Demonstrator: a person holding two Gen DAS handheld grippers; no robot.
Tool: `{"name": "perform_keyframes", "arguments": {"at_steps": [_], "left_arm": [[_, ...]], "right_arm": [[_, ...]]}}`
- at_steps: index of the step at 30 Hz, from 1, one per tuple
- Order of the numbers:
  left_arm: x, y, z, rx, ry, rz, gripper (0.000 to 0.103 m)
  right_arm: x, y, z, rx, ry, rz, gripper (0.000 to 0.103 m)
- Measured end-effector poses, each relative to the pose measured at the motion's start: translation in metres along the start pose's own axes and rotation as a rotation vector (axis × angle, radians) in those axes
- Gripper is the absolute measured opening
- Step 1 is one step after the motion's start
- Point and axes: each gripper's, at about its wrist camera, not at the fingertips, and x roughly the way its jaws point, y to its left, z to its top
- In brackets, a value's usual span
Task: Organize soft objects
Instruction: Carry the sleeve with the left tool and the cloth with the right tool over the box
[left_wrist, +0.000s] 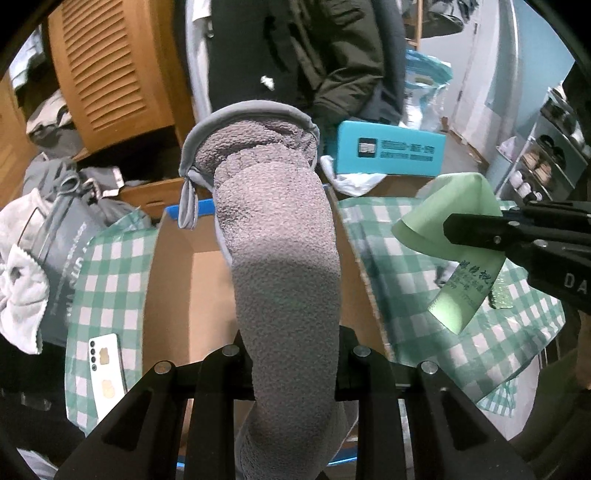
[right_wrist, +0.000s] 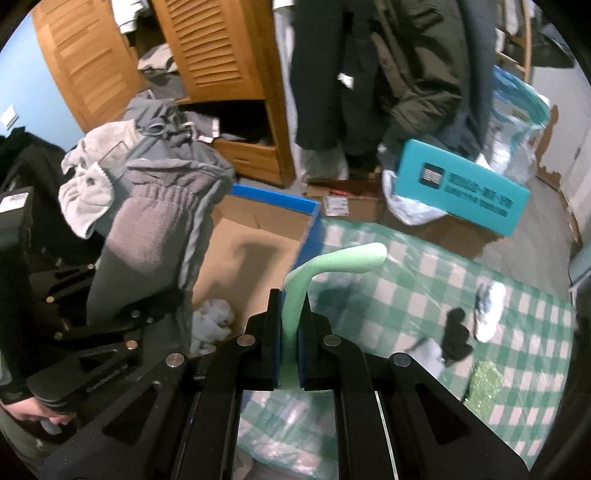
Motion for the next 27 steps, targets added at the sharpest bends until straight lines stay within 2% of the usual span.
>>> {"name": "perform_keyframes", "arguments": {"at_steps": [15,27], "left_arm": [[0.016,0.039,-0.014,-0.05,0.058,0.047,0.024],[0.027,0.044,-0.021,-0.055,0.095,0.053,0.025]], "right_arm": [[0.047,0.063,0.016,-0.098,0.074,0.075,0.007],[0.074,0.072,0.01,-0.08,0.154,0.119,0.007]]}}
